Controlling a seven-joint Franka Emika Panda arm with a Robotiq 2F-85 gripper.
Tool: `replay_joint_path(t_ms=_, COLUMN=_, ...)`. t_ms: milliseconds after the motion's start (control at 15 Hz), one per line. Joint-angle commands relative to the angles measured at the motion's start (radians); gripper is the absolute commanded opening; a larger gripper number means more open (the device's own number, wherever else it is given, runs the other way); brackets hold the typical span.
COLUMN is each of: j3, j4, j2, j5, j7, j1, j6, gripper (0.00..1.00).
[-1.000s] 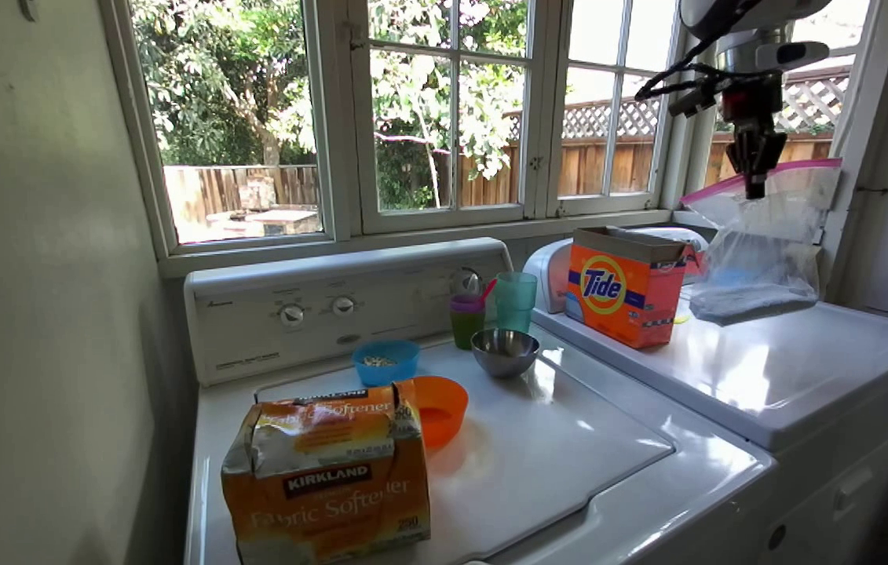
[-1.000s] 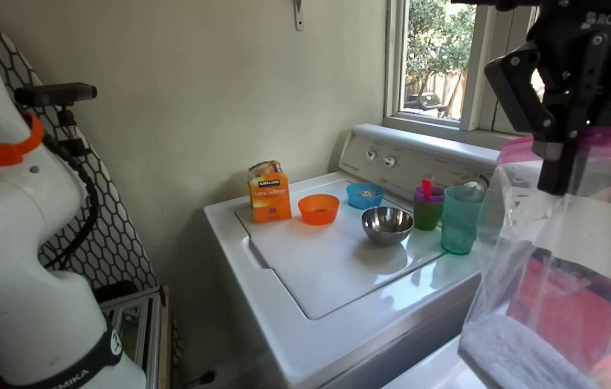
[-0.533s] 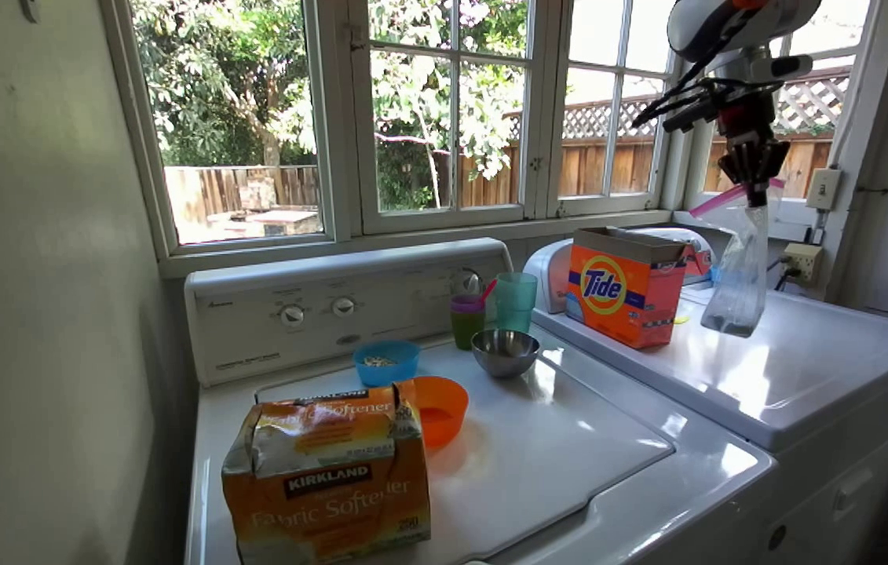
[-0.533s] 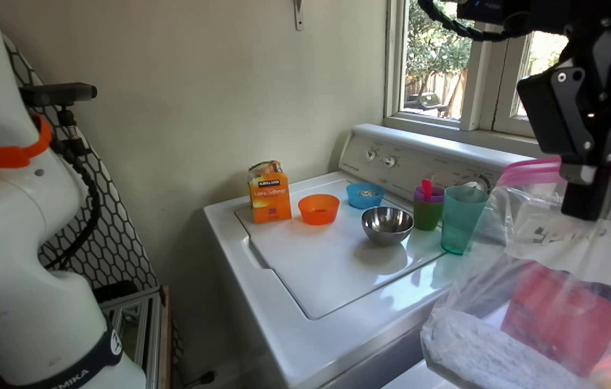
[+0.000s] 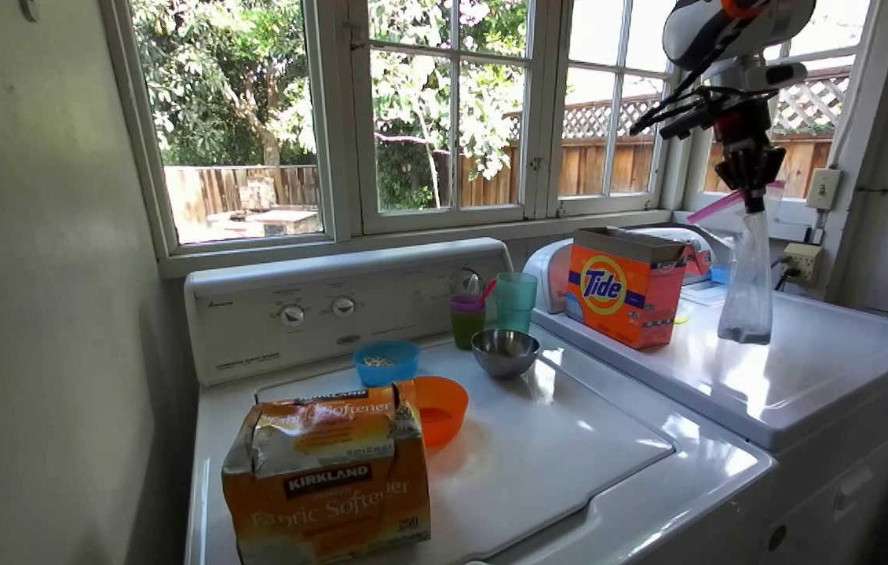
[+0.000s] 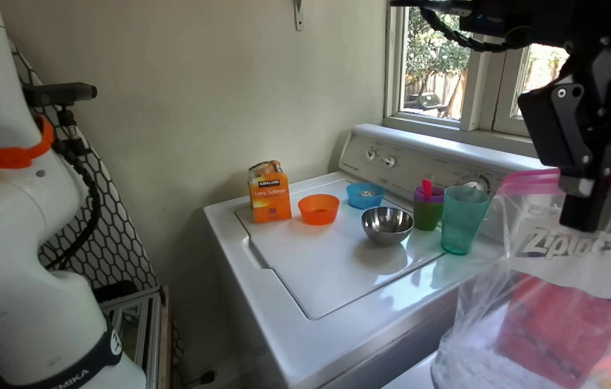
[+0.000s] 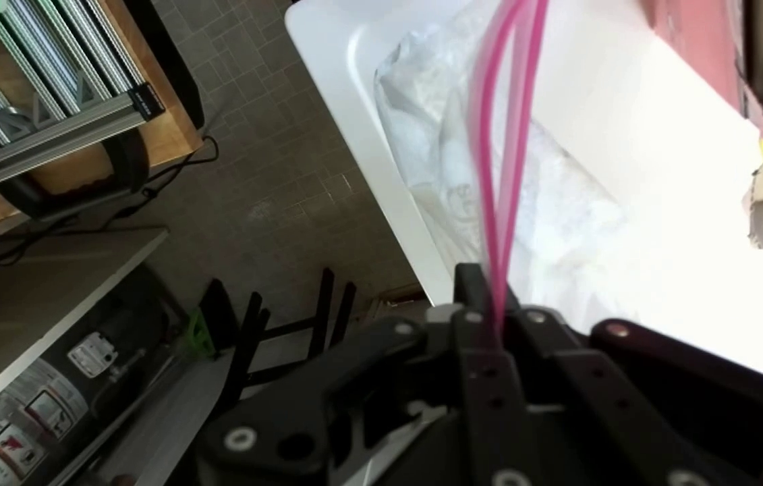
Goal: Take the plastic out of the orange box on the right and put it on top of the washing machine on the right.
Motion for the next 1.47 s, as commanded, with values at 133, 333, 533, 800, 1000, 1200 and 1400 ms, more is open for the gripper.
replay_joint_path(t_ms=133, j3=-0.015, j4=0.020, j2=0.040, j5=0.033, j7=0.037, j1=0.000, j6=0.007, gripper=0.00)
replay_joint_path(t_ms=333, j3=-0.023, j4=0.031, j2=0.073, j5=0.046, j7=0.035, j1=-0.006, j6=0.004, gripper=0.00)
replay_joint_path(t_ms=533, j3=-0.033, j4=0.047, j2=0.107, j5=0.075, j7=0.048, j1=-0.014, j6=0.000, gripper=0.00)
replay_joint_path(t_ms=800, j3=-0.054, j4=0.076, j2=0.143, j5=0.186, j7=0.131, j1=-0.035, j6=-0.008, gripper=0.00)
replay_joint_path(t_ms=1000, j3=-0.066, j4=0.098, j2=0.161, j5=0.261, j7=0.178, j1=-0.052, j6=-0.012, gripper=0.00)
replay_joint_path(t_ms=1200, j3=-0.072, j4=0.116, j2=0.177, j5=0.286, j7=0.207, j1=-0.057, j6=-0.012, gripper=0.00)
replay_joint_path(t_ms=1400, j3=-0.073, j4=0.138, j2=0.200, j5=0.255, j7=0.216, j1=-0.050, j6=-0.030, gripper=0.00)
